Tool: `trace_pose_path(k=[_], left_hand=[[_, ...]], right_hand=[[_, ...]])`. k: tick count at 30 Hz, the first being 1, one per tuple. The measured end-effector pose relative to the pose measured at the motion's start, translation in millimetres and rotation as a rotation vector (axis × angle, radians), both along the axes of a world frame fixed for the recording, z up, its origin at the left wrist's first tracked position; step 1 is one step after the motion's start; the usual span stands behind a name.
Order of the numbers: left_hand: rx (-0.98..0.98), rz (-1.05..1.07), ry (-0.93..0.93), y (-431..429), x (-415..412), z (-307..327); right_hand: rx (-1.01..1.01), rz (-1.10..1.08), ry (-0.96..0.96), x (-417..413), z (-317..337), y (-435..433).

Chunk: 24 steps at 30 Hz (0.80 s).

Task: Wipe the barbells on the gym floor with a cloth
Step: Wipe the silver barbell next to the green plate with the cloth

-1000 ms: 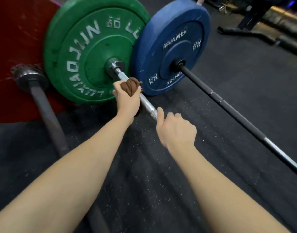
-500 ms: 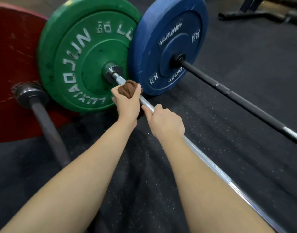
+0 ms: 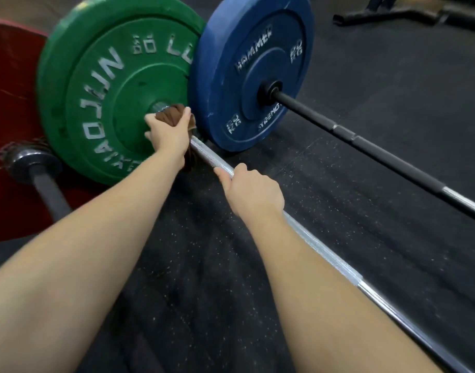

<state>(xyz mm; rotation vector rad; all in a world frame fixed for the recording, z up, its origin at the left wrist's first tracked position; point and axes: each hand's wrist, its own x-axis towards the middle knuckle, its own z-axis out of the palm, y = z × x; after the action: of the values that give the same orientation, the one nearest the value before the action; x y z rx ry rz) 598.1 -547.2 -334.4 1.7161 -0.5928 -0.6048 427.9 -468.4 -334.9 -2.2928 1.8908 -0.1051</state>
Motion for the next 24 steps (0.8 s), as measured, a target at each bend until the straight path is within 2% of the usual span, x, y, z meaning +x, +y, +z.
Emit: trace_pose_path(k=[2, 5, 8, 16, 21, 24], left_hand=[[0.062, -0.038, -0.047, -2, 10, 4], [0.037, -0.124, -0.153, 12, 6, -20], [-0.043, -0.137, 0.003, 20, -5, -40], [-0.027, -0.06, -0.14, 2, 10, -22], [0.0, 0.071, -0.052, -11, 1, -6], [0.008, 0.047, -0.032, -3, -8, -16]], right_hand=[[-0.007, 0.002, 0.001, 0, 0, 0], [-0.033, 0.021, -0.007, 0, 0, 1], [-0.026, 0.033, -0.01, -1, -1, -1], [-0.055, 0.027, -0.014, -2, -3, 0], [-0.081, 0.016, -0.017, -2, -5, 0], [-0.078, 0.029, -0.036, -2, -6, -1]])
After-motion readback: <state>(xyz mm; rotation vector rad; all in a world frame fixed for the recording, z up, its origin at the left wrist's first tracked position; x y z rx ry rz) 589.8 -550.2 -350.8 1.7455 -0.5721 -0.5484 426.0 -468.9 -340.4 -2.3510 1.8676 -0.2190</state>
